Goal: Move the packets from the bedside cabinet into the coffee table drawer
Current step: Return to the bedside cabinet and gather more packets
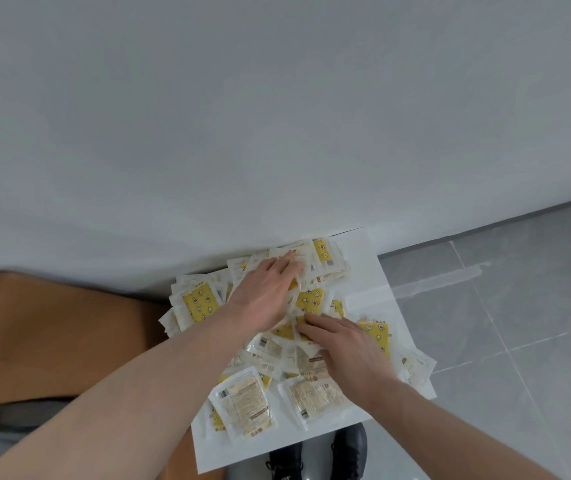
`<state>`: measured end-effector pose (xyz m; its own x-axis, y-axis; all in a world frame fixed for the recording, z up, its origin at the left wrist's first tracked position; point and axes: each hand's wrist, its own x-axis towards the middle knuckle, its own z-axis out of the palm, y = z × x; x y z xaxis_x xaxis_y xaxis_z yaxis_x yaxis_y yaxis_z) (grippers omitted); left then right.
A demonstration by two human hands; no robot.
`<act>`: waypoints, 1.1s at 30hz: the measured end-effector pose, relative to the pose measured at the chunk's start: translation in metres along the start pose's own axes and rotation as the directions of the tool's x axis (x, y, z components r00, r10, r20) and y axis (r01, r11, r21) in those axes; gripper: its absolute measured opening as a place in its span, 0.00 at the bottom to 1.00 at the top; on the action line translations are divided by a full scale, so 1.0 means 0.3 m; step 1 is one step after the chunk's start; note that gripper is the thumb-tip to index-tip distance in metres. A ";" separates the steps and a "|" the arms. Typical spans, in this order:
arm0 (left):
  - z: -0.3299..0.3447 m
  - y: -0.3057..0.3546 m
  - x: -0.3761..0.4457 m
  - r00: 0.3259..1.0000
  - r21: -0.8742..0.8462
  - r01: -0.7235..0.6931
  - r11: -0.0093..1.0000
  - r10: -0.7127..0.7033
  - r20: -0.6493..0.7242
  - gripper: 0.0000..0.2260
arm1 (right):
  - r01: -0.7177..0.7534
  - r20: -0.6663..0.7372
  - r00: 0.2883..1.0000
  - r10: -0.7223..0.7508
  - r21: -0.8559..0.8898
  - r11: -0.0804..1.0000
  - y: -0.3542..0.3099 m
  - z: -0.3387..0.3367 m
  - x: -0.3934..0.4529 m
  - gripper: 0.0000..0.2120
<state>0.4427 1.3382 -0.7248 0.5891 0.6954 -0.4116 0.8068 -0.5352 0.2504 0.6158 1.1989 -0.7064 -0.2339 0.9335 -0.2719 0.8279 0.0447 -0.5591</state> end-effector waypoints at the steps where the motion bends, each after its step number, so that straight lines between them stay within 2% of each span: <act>1: -0.007 0.002 0.010 1.000 0.008 0.014 1.000 -0.014 0.009 0.36 | -0.004 -0.018 1.000 0.004 0.014 1.000 0.009 -0.015 -0.026 0.31; 4: -0.023 0.012 0.039 0.998 0.061 0.045 0.997 -0.047 0.042 0.35 | -0.087 -0.132 0.985 0.108 0.156 0.984 0.032 -0.057 -0.120 0.28; 6: -0.025 0.022 0.054 0.996 0.091 0.066 0.994 -0.071 0.052 0.33 | -0.198 -0.234 0.931 0.280 0.318 0.927 0.045 -0.077 -0.183 0.15; 7: -0.022 0.028 0.060 0.995 0.104 0.083 0.991 -0.088 0.050 0.32 | -0.278 -0.253 0.880 0.401 0.409 0.869 0.054 -0.083 -0.208 0.09; 9: -0.012 0.046 0.071 0.991 0.137 0.118 0.983 -0.125 0.040 0.33 | -0.395 -0.223 0.773 0.595 0.565 0.725 0.078 -0.092 -0.244 0.06; 11: -0.004 0.065 0.082 0.988 0.149 0.150 0.977 -0.153 0.011 0.32 | -0.404 -0.181 0.729 0.661 0.665 0.628 0.099 -0.096 -0.268 0.07; 15: -0.026 0.089 0.101 0.983 0.151 0.184 0.971 -0.177 -0.055 0.24 | -0.401 -0.100 0.680 0.727 0.779 0.482 0.105 -0.092 -0.272 0.08; 19: -0.050 0.098 0.113 0.991 0.221 0.129 0.967 -0.117 -0.067 0.16 | -0.419 -0.037 0.680 0.732 0.799 0.430 0.088 -0.080 -0.254 0.09; 22: -0.071 0.092 0.106 0.990 0.203 0.118 0.972 -0.100 -0.098 0.13 | -0.381 -0.041 0.682 0.730 0.833 0.402 0.065 -0.080 -0.243 0.08; 27: -0.110 0.067 0.084 0.975 0.133 0.113 0.985 -0.084 -0.204 0.17 | -0.344 -0.012 0.688 0.726 0.875 0.341 0.034 -0.104 -0.248 0.08; 30: -0.140 0.050 0.031 0.932 0.018 0.086 0.996 -0.074 -0.355 0.19 | -0.334 -0.013 0.693 0.721 0.881 0.336 0.022 -0.133 -0.265 0.08; 33: -0.177 0.054 -0.053 0.885 -0.117 0.116 0.986 -0.156 -0.438 0.20 | -0.341 0.004 0.693 0.721 0.883 0.322 0.008 -0.175 -0.295 0.08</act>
<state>0.4488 1.3439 -0.6676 0.4157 0.9093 -0.0200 0.8695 -0.3908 0.3021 0.6652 1.1349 -0.6425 0.4329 0.6773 -0.5948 -0.1034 -0.6182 -0.7792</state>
